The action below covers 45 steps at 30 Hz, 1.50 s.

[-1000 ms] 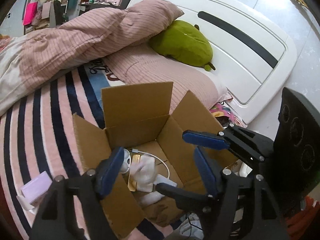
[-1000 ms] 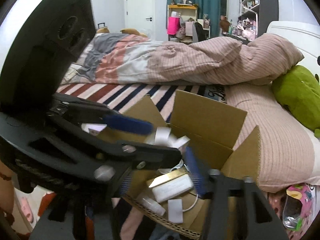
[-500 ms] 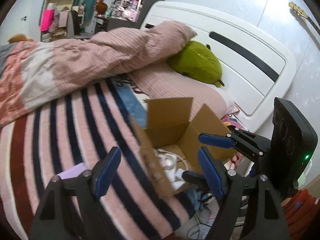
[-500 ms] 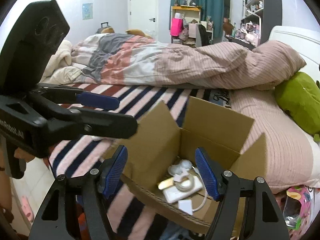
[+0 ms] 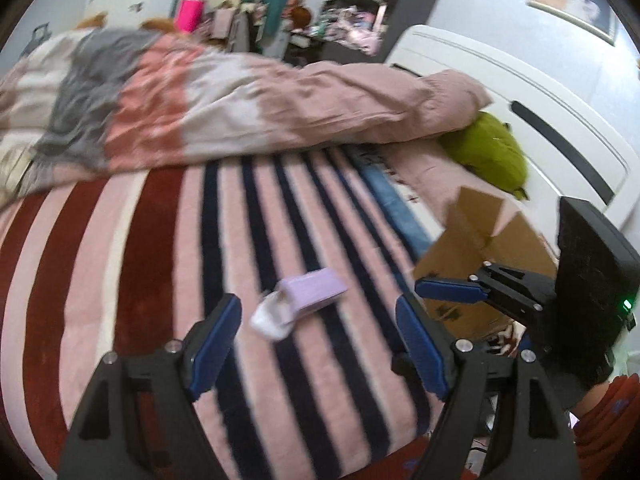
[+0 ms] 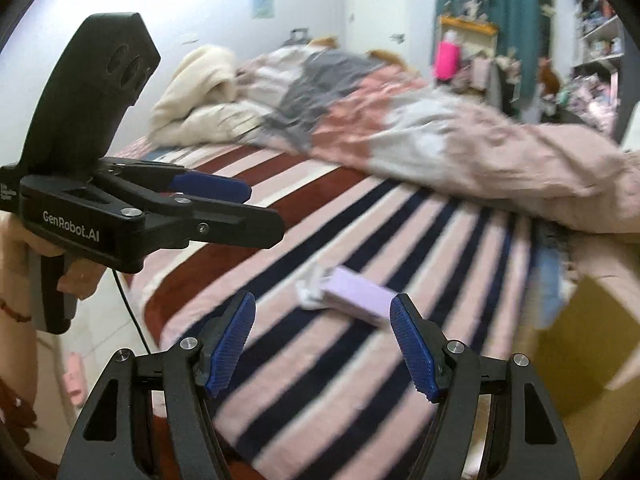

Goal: Organize rigid objects
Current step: 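Move the right tool to the lilac box and grasp it, then lower the lilac box into the cardboard box and release it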

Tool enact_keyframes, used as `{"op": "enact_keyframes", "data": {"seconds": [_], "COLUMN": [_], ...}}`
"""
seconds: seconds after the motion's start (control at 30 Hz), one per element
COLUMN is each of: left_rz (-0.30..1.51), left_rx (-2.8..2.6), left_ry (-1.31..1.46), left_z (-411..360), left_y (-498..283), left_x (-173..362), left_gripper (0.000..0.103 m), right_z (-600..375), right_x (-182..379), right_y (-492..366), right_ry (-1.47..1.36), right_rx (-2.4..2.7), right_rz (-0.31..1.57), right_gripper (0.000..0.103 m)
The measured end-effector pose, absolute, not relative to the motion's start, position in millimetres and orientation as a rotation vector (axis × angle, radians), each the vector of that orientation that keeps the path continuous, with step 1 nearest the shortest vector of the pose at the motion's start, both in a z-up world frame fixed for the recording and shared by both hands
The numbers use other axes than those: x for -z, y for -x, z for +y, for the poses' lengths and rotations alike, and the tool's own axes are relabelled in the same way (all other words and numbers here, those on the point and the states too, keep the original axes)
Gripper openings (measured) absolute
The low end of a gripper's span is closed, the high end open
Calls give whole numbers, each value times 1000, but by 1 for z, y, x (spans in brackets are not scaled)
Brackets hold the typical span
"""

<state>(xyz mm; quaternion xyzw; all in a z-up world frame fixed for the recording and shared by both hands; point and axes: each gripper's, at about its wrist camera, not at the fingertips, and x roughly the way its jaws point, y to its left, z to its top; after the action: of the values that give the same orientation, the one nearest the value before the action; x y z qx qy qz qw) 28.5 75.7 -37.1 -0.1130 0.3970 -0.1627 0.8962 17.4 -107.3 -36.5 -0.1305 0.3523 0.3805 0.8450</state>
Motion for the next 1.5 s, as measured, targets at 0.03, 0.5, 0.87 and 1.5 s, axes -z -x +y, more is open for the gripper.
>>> {"op": "enact_keyframes", "data": {"seconds": [0.03,0.5,0.87,1.5], "left_rz": [832,905,900,797], "left_rx": [330,292,329,641], "left_ry": [247,349,367,283], "left_z": [82,125,115,-21], "left_y": [-28,-36,-40,-44], "left_x": [44,106,97,-12], "left_gripper": [77,77,77,41], "right_z": [-101,-96,-90,-152], "right_x": [46,144,140,2], "right_y": [-23,-128,-118,-15], "right_ry": [264,-22,31,136], "right_rx": [-806,-555,-619,-728], "right_rz": [772,1021,956,612], "right_gripper": [67,87,85,85]}}
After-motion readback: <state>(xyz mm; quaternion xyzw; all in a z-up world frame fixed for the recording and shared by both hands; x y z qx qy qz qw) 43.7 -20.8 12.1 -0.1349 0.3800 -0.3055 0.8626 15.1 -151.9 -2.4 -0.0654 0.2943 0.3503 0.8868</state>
